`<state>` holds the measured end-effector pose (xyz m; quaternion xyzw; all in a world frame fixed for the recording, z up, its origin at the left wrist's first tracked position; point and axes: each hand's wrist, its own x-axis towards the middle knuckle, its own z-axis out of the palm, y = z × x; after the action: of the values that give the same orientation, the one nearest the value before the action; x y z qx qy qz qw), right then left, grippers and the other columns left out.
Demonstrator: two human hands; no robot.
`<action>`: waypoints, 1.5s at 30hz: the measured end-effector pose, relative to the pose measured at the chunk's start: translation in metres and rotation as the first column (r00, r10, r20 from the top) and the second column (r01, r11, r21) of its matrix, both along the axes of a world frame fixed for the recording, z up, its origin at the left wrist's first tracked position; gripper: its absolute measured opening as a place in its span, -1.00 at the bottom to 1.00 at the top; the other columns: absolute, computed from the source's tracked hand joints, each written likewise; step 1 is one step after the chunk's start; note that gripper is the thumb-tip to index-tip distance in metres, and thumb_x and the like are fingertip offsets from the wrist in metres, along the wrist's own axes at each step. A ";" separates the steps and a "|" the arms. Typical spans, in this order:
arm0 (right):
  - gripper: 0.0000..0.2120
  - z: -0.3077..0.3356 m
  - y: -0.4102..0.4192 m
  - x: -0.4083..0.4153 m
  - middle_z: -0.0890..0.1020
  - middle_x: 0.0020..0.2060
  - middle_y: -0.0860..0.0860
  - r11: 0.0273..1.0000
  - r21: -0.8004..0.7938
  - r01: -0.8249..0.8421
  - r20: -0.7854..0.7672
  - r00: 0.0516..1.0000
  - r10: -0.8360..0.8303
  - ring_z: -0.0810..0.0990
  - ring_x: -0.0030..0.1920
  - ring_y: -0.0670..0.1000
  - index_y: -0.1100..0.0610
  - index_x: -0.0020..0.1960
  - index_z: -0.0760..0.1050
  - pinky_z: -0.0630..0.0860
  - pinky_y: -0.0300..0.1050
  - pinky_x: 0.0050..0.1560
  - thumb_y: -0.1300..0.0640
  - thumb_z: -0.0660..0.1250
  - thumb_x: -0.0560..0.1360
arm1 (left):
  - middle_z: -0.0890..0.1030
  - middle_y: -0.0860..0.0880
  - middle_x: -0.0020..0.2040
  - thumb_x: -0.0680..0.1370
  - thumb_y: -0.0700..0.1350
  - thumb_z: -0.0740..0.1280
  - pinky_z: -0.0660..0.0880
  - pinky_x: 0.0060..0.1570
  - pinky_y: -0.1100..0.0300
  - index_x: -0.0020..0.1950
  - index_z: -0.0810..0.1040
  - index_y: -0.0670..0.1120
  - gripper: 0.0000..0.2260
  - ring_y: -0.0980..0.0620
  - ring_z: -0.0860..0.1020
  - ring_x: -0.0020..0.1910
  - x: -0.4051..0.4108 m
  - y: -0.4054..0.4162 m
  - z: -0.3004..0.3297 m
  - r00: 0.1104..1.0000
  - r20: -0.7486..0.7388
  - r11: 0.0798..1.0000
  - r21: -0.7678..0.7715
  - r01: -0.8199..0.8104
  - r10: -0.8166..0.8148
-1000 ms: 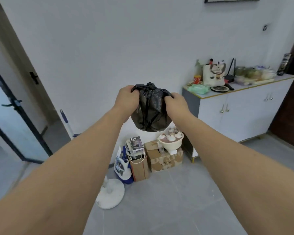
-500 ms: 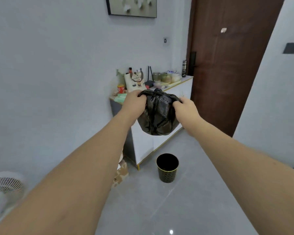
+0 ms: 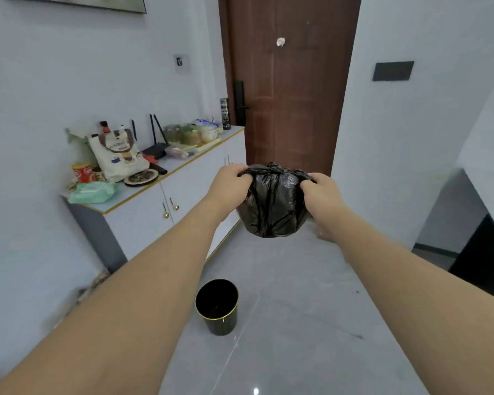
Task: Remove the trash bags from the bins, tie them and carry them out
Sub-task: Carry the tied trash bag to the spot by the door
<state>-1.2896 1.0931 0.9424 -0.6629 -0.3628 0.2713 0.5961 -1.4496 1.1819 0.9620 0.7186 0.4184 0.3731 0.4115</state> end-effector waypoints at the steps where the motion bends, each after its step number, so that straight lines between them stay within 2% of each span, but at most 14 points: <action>1: -0.77 0.000 0.011 0.019 0.52 -0.35 -0.03 1.000 0.000 0.016 0.000 1.000 -0.016 0.43 -0.34 0.00 0.10 -0.13 0.55 0.33 -0.19 -0.35 0.22 0.12 0.43 | 0.56 -0.18 -0.22 0.53 -0.24 0.18 0.39 -0.18 0.09 -0.03 0.61 -0.27 -0.78 -0.02 0.48 -0.25 0.020 0.016 -0.002 1.000 -0.007 1.000 -0.005 0.021 -0.021; 5: -0.76 0.005 0.051 0.105 0.60 -0.25 0.02 0.994 0.018 0.112 0.024 0.993 -0.112 0.51 -0.27 0.01 0.10 -0.12 0.56 0.45 -0.13 -0.24 0.24 0.12 0.45 | 0.57 -0.22 -0.23 0.52 -0.24 0.17 0.37 -0.21 0.10 -0.06 0.60 -0.28 -0.78 -0.03 0.46 -0.28 0.113 0.070 0.003 0.994 -0.035 0.994 0.031 0.104 -0.103; 9: -0.75 0.007 0.079 0.191 0.57 -0.32 0.01 0.986 -0.002 0.166 0.001 0.986 -0.166 0.49 -0.33 0.00 0.11 -0.15 0.55 0.42 -0.18 -0.33 0.27 0.11 0.45 | 0.56 -0.06 -0.32 0.53 -0.22 0.19 0.37 -0.27 0.14 -0.14 0.62 -0.18 -0.79 0.00 0.46 -0.33 0.202 0.104 0.010 0.980 -0.067 0.980 0.065 0.191 -0.186; 12: -0.76 0.011 0.099 0.251 0.59 -0.27 0.05 0.985 -0.001 0.170 0.030 0.985 -0.170 0.49 -0.27 0.03 0.15 -0.11 0.56 0.43 -0.12 -0.24 0.28 0.11 0.44 | 0.59 0.07 -0.37 0.55 -0.21 0.20 0.38 -0.30 0.20 -0.19 0.64 -0.05 -0.76 0.11 0.46 -0.38 0.262 0.129 0.015 0.978 -0.049 0.975 0.092 0.205 -0.201; 14: -0.77 0.016 0.116 0.288 0.58 -0.28 0.06 0.983 0.009 0.182 0.042 0.982 -0.182 0.49 -0.27 0.04 0.15 -0.13 0.56 0.43 -0.11 -0.23 0.27 0.12 0.43 | 0.67 -0.08 -0.23 0.56 -0.20 0.20 0.42 -0.24 0.17 -0.10 0.67 -0.07 -0.76 0.04 0.51 -0.30 0.300 0.145 0.016 0.979 -0.033 0.976 0.083 0.201 -0.199; 16: -0.77 0.016 0.136 0.319 0.57 -0.29 0.05 0.982 0.015 0.188 0.049 0.981 -0.188 0.47 -0.29 0.03 0.15 -0.13 0.56 0.41 -0.13 -0.25 0.27 0.12 0.42 | 0.65 -0.13 -0.22 0.56 -0.20 0.20 0.42 -0.23 0.15 -0.06 0.67 -0.10 -0.77 0.01 0.50 -0.29 0.330 0.163 0.014 0.983 -0.026 0.980 0.077 0.183 -0.181; 20: -0.77 0.004 0.185 0.367 0.56 -0.30 0.02 0.987 -0.007 0.161 0.015 0.987 -0.161 0.46 -0.30 0.01 0.13 -0.12 0.56 0.39 -0.16 -0.30 0.29 0.13 0.43 | 0.61 -0.06 -0.27 0.56 -0.19 0.21 0.41 -0.25 0.14 -0.07 0.67 -0.05 -0.77 0.03 0.47 -0.31 0.376 0.212 0.008 0.987 -0.038 0.985 0.063 0.160 -0.158; 24: -0.77 -0.009 0.240 0.411 0.60 -0.23 0.05 0.989 -0.023 0.149 0.036 0.988 -0.148 0.50 -0.26 0.00 0.14 -0.08 0.59 0.44 -0.14 -0.26 0.29 0.18 0.42 | 0.55 0.04 -0.40 0.55 -0.19 0.22 0.36 -0.33 0.20 -0.09 0.67 -0.05 -0.77 0.08 0.42 -0.40 0.416 0.273 -0.004 0.987 -0.055 0.985 0.072 0.156 -0.152; 28: -0.78 -0.017 0.286 0.460 0.60 -0.26 0.00 0.984 -0.031 0.175 0.059 0.983 -0.173 0.52 -0.27 -0.03 0.10 -0.12 0.57 0.44 -0.18 -0.31 0.31 0.19 0.41 | 0.45 0.14 -0.55 0.56 -0.21 0.19 0.24 -0.54 0.32 -0.07 0.66 -0.08 -0.76 0.17 0.31 -0.57 0.470 0.327 -0.020 0.983 -0.058 0.983 0.048 0.180 -0.177; 33: -0.78 -0.024 0.322 0.539 0.59 -0.24 0.01 0.976 -0.099 0.193 0.110 0.977 -0.182 0.51 -0.23 0.00 0.12 -0.06 0.58 0.44 -0.16 -0.26 0.31 0.20 0.43 | 0.46 0.11 -0.48 0.54 -0.20 0.18 0.23 -0.56 0.33 -0.16 0.60 -0.14 -0.79 0.17 0.29 -0.57 0.555 0.377 -0.039 0.969 -0.130 0.975 0.044 0.219 -0.212; 37: -0.77 -0.039 0.348 0.607 0.59 -0.21 0.04 0.976 -0.186 0.115 0.170 0.982 -0.084 0.50 -0.21 0.03 0.14 -0.02 0.57 0.46 -0.10 -0.19 0.31 0.22 0.41 | 0.48 0.00 -0.41 0.54 -0.19 0.17 0.23 -0.56 0.33 -0.07 0.60 -0.21 -0.78 0.17 0.30 -0.56 0.619 0.408 -0.059 0.961 -0.153 0.971 0.020 0.238 -0.232; 39: -0.77 -0.049 0.364 0.635 0.60 -0.17 0.07 0.977 -0.210 0.028 0.114 0.994 -0.004 0.52 -0.18 0.06 0.16 0.01 0.56 0.52 -0.01 -0.11 0.31 0.25 0.41 | 0.47 0.00 -0.42 0.53 -0.19 0.16 0.24 -0.56 0.33 -0.08 0.60 -0.20 -0.78 0.16 0.31 -0.57 0.642 0.424 -0.073 0.963 -0.164 0.977 0.001 0.215 -0.212; 42: -0.79 -0.067 0.392 0.672 0.61 -0.10 0.09 0.977 -0.180 -0.110 -0.050 0.993 0.103 0.56 -0.08 0.07 0.17 0.04 0.56 0.52 0.13 0.17 0.31 0.26 0.44 | 0.46 0.01 -0.42 0.53 -0.20 0.16 0.26 -0.52 0.30 -0.14 0.57 -0.19 -0.80 0.16 0.31 -0.56 0.675 0.451 -0.098 0.964 -0.192 0.983 -0.020 0.181 -0.182; 45: -0.84 -0.094 0.428 0.702 0.64 -0.09 0.06 0.967 -0.223 -0.124 -0.050 0.992 0.116 0.58 -0.06 0.05 0.11 0.00 0.57 0.52 0.09 0.16 0.26 0.29 0.46 | 0.47 0.06 -0.45 0.53 -0.21 0.17 0.28 -0.51 0.30 -0.22 0.56 -0.13 -0.79 0.20 0.32 -0.56 0.703 0.480 -0.125 0.962 -0.215 0.985 -0.042 0.166 -0.171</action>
<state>-0.5871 1.5206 0.8482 -0.6981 -0.3582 0.3581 0.5061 -0.7469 1.6619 0.8375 0.7832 0.4026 0.2509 0.4020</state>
